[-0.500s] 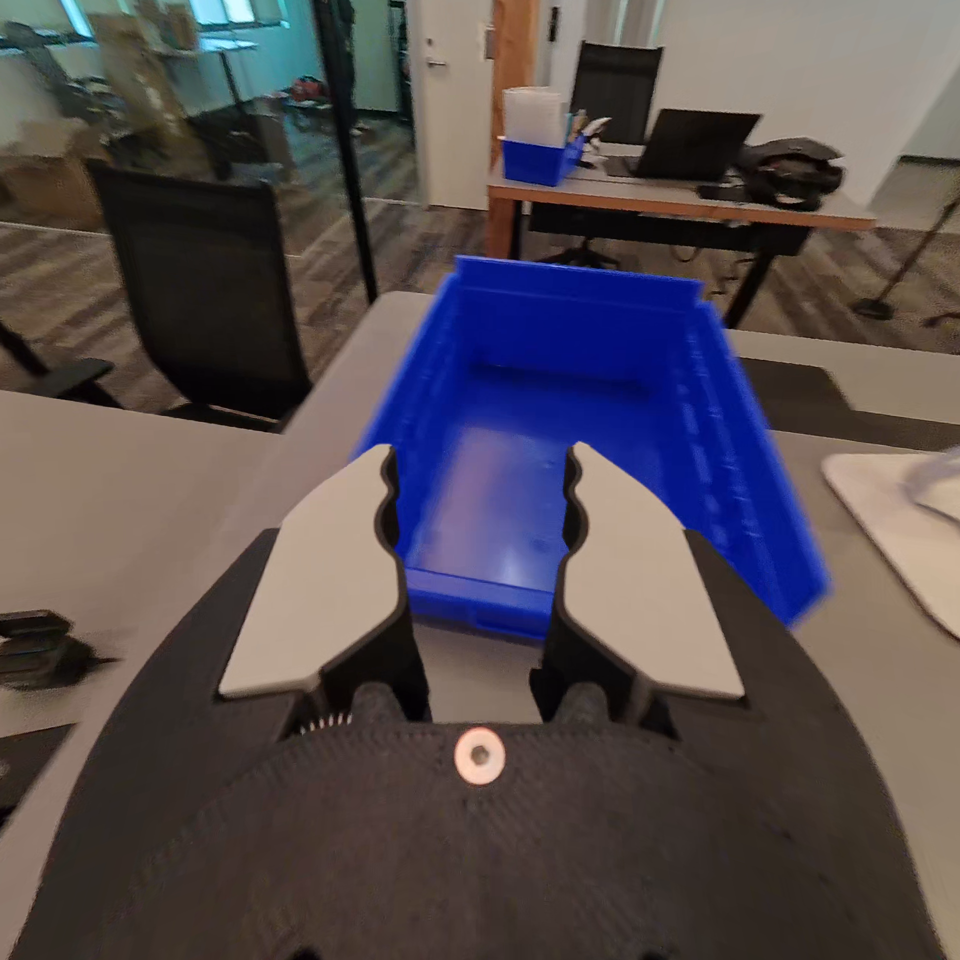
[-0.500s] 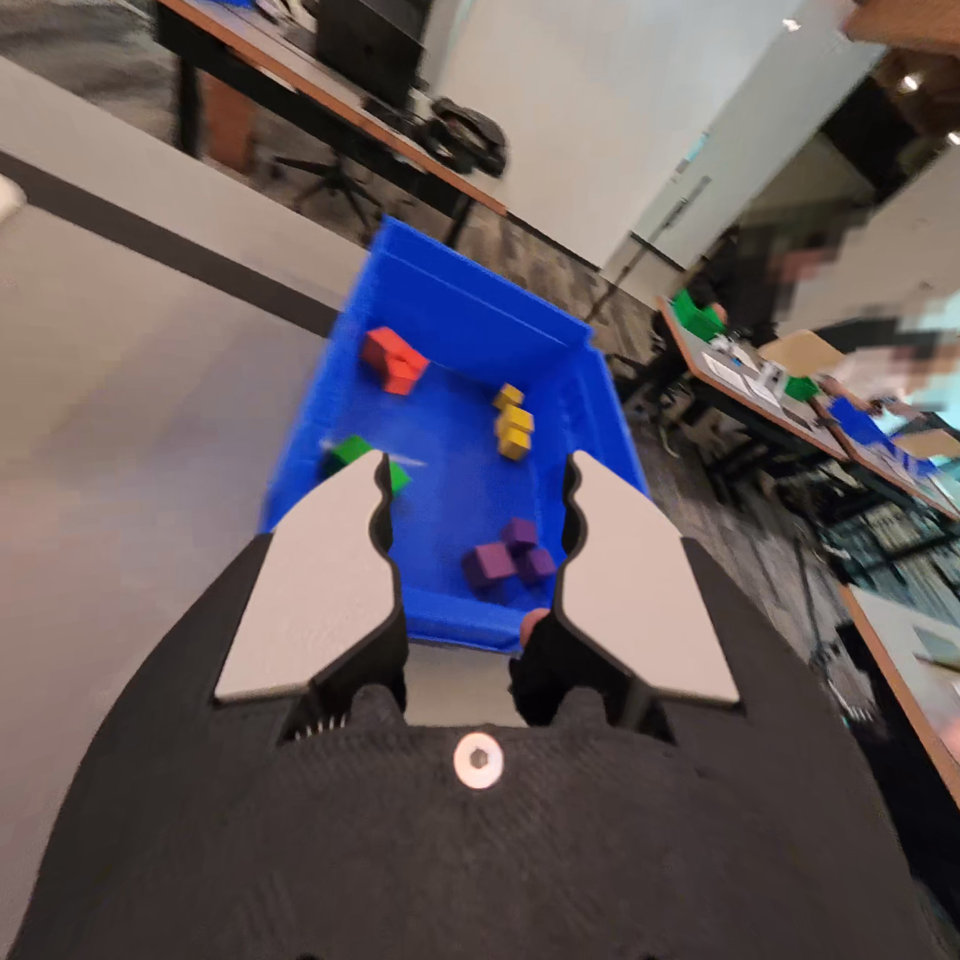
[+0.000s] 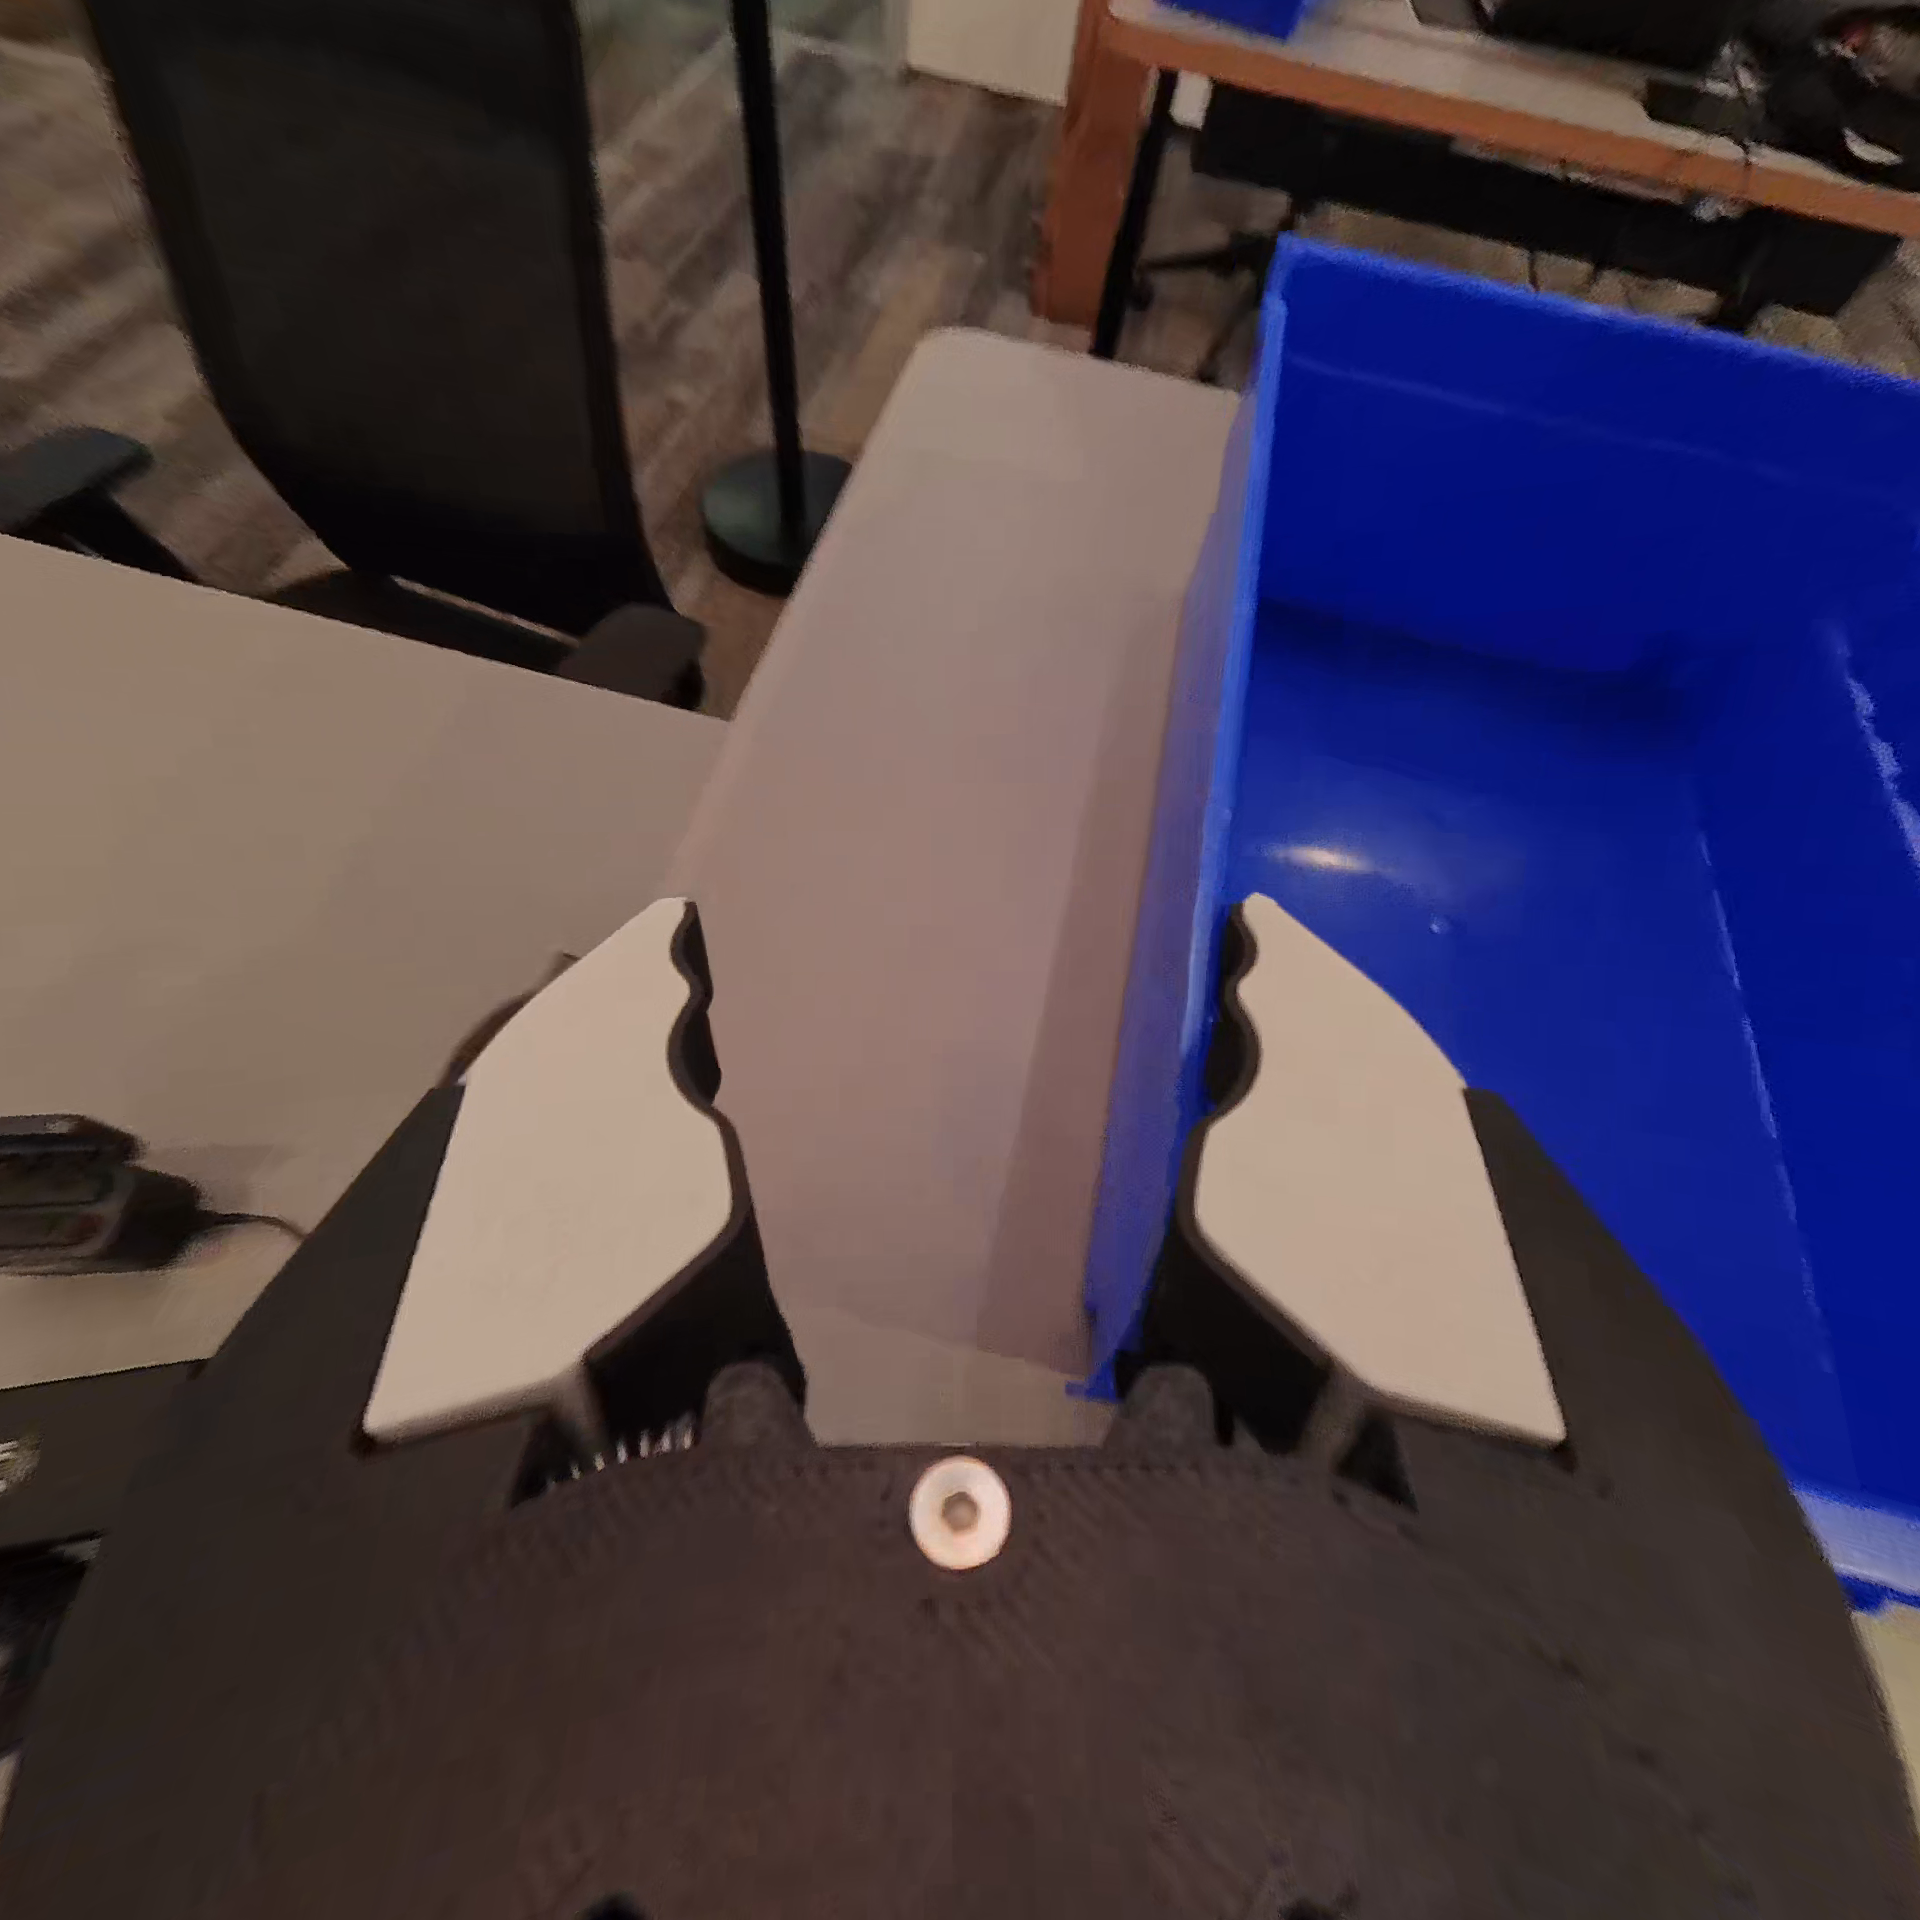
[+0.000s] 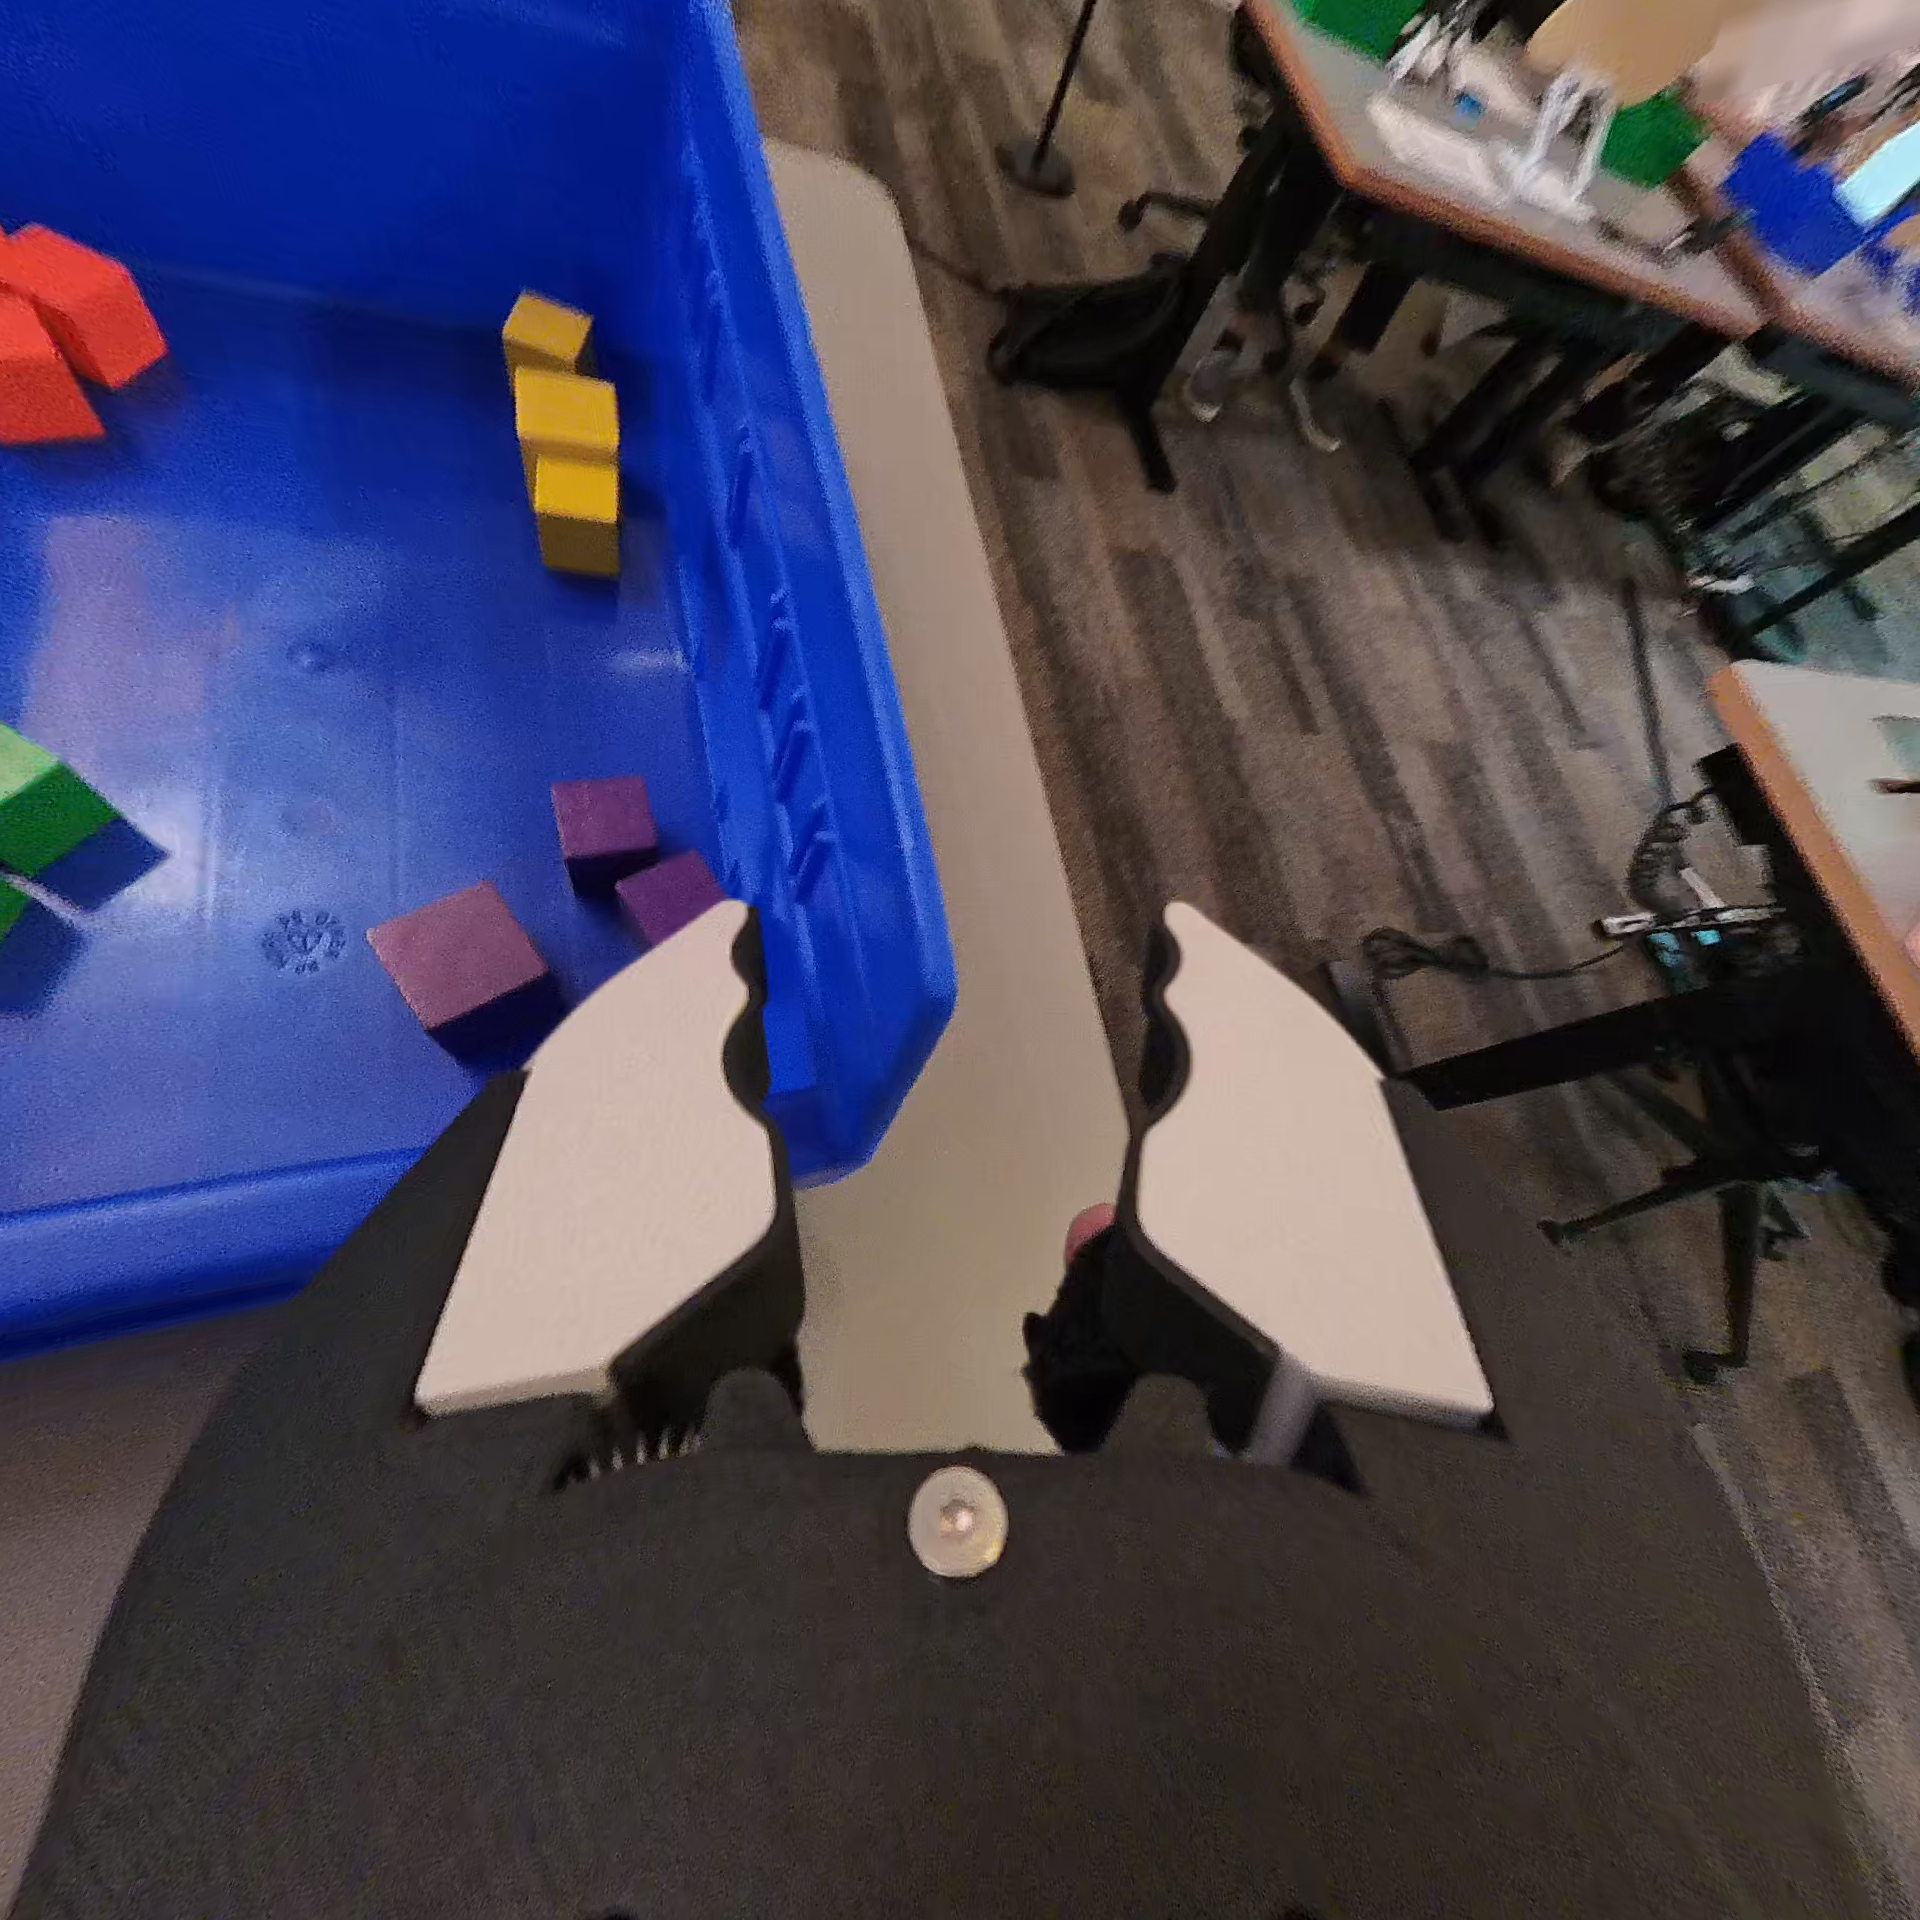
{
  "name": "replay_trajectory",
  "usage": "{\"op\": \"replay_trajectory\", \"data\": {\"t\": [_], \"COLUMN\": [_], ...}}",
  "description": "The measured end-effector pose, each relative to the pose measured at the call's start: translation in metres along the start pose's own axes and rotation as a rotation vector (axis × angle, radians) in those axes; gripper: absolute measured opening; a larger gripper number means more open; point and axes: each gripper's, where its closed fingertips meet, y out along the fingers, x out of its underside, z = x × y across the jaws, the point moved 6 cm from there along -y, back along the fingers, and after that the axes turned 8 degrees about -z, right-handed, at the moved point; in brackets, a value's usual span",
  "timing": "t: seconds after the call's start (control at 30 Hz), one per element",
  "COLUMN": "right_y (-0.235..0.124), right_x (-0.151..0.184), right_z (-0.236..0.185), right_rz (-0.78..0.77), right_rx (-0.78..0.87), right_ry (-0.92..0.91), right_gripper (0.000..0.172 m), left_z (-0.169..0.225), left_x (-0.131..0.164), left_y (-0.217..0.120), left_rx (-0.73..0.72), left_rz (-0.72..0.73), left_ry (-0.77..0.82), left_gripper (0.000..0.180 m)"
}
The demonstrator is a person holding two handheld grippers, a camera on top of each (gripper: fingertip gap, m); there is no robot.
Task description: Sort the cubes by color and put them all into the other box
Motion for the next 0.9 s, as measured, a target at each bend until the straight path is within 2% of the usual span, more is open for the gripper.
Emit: {"op": "replay_trajectory", "data": {"t": [0.13,0.17,0.23,0.3,0.37,0.5,0.6,0.7,0.9], "right_y": [0.017,0.019,0.023,0.024,0.026,0.024,0.02,0.015,-0.003], "right_x": [0.008,0.009,0.008,0.006,0.005,0.002,0.002,0.003,0.007], "right_z": [-0.006,-0.007,-0.011,-0.013,-0.013,-0.014,-0.016,-0.019,-0.02], "right_rz": [-0.043,-0.037,-0.034,-0.017,-0.007,0.013,0.005,-0.02,-0.066], "right_rx": [-0.089,-0.096,-0.136,-0.154,-0.193,-0.299,-0.354,-0.392,-0.435], "right_ry": [-0.003,0.006,0.01,0.005,0.01,0.022,0.02,0.002,-0.083], "right_gripper": [0.05,0.046,0.03,0.025,0.021,0.009,0.006,0.005,0.006], "left_z": [0.008,0.012,0.023,0.033,0.039,0.037,0.037,0.044,0.05], "left_x": [0.001,0.002,0.007,0.016,0.022,0.022,0.021,0.024,0.032], "left_y": [0.01,0.011,0.014,0.021,0.027,0.028,0.027,0.023,0.001], "left_rx": [0.163,0.216,0.336,0.38,0.387,0.373,0.322,0.347,0.333], "left_rz": [-0.024,-0.045,-0.106,-0.164,-0.185,-0.185,-0.214,-0.24,-0.242], "left_ry": [-0.059,-0.082,-0.091,-0.064,-0.043,-0.11,-0.089,-0.039,-0.048], "left_gripper": [0.073,0.066,0.04,0.032,0.032,0.018,0.008,0.008,0.008]}}
